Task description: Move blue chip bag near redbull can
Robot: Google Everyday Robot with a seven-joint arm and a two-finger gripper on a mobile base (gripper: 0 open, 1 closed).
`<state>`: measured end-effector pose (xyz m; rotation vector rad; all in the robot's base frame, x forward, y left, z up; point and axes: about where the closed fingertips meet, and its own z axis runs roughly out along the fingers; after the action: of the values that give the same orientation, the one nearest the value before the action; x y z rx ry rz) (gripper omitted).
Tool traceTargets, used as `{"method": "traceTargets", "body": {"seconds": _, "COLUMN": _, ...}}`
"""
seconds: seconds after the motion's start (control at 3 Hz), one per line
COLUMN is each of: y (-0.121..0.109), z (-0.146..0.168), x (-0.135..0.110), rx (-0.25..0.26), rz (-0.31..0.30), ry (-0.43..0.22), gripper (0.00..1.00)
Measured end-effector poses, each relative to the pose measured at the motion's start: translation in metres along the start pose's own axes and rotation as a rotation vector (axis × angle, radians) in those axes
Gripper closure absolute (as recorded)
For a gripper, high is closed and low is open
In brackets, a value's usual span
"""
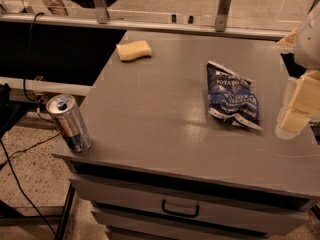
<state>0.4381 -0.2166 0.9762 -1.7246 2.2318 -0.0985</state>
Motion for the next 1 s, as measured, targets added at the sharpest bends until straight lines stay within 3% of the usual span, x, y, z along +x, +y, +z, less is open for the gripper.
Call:
{"method": "traceTargets", "body": {"seconds": 0.33, "y": 0.000, "z": 0.000, "x": 0.000, "rx": 0.000, "rz": 0.000, "ry": 0.000, "gripper": 0.00}}
{"method": "traceTargets", "body": {"seconds": 1.0, "y": -0.061, "z": 0.038, "x": 0.003, "rx": 0.039, "rz": 0.069, "ry": -0.059, "gripper": 0.00}}
